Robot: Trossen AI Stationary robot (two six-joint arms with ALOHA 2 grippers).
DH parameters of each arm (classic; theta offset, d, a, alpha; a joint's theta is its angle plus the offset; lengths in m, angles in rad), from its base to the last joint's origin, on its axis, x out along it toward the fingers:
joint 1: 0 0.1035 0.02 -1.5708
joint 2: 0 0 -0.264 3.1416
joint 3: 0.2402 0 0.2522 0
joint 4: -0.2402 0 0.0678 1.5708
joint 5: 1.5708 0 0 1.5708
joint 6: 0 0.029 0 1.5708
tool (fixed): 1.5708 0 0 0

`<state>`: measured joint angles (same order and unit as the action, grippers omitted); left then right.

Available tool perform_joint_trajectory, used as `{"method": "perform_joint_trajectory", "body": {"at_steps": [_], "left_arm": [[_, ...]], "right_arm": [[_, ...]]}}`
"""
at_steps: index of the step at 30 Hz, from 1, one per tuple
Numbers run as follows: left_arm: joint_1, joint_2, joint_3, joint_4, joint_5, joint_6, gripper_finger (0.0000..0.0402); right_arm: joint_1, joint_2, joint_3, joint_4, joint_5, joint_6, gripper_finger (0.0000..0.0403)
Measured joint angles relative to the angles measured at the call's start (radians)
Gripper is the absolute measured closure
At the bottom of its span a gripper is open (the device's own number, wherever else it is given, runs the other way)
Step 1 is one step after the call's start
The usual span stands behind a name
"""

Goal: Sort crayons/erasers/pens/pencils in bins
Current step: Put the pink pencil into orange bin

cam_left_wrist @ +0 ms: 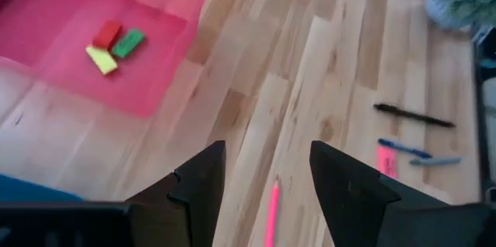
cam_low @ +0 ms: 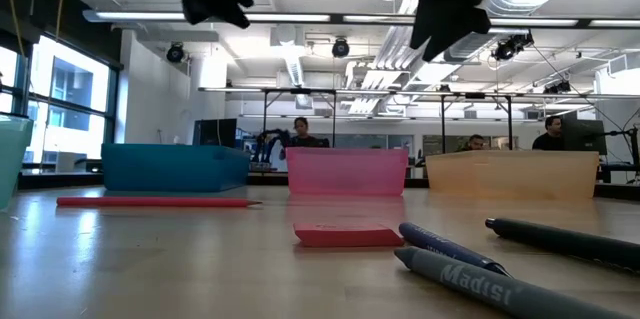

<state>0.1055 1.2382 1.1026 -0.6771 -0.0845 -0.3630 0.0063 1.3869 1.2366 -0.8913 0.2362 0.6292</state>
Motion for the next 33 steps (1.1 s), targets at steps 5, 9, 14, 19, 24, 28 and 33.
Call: {"method": "perform_joint_trajectory", "body": {"at_steps": [5,9,14,19,24,28,33], "left_arm": [[-0.007,0.108,0.071,-0.086,0.012,-0.007,0.0226],[-0.024,0.2,0.089,-0.122,0.049,-0.064,0.0226],[-0.055,0.296,0.09,-0.127,0.055,-0.101,0.0226],[-0.082,0.379,0.09,-0.11,0.053,-0.116,0.0226],[-0.095,0.445,0.09,-0.069,0.07,-0.135,0.0226],[-0.095,0.489,0.09,-0.035,0.106,-0.18,0.0226],[-0.095,0.534,0.09,-0.013,0.134,-0.184,0.0226]], "right_arm": [[0.0,0.0,0.0,-0.026,0.0,0.0,0.0214],[0.0,0.0,0.0,-0.046,0.015,0.0,0.0214],[0.0,0.0,0.0,-0.055,0.051,0.0,0.0214],[0.0,0.0,0.0,-0.055,0.052,-0.006,0.0214],[0.0,0.0,0.0,-0.055,0.051,-0.008,0.0214],[0.0,0.0,0.0,-0.054,0.051,-0.001,0.0214],[0.0,0.0,0.0,-0.05,0.051,0.002,0.0214]]}}
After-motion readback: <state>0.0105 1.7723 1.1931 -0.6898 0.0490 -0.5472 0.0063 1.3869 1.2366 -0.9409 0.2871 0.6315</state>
